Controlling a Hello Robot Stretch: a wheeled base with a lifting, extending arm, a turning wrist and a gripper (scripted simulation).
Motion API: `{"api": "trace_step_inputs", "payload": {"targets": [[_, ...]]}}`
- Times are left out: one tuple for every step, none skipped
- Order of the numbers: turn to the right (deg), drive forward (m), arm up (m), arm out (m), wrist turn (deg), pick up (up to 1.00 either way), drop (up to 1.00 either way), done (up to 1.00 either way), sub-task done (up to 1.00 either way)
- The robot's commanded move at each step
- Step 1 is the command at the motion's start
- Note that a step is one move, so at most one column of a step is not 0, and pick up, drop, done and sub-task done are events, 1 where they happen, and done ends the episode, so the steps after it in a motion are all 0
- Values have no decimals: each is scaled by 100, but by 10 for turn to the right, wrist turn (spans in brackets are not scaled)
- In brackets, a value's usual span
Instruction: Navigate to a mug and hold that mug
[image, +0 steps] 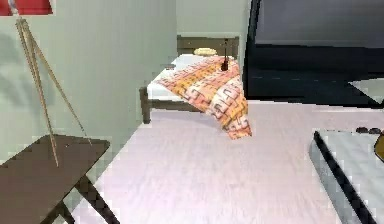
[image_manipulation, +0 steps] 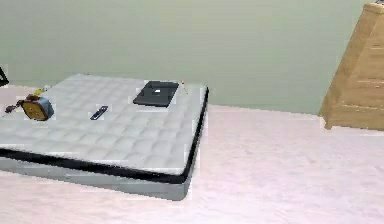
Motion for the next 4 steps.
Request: {"api": "trace_step_inputs", "payload": {"targets": [[-450,0,0,0,0,0,0,0,0],[-450,0,0,0,0,0,0,0,0],[-450,0,0,0,0,0,0,0,0],[450,0,0,0,0,0,0,0,0]]}}
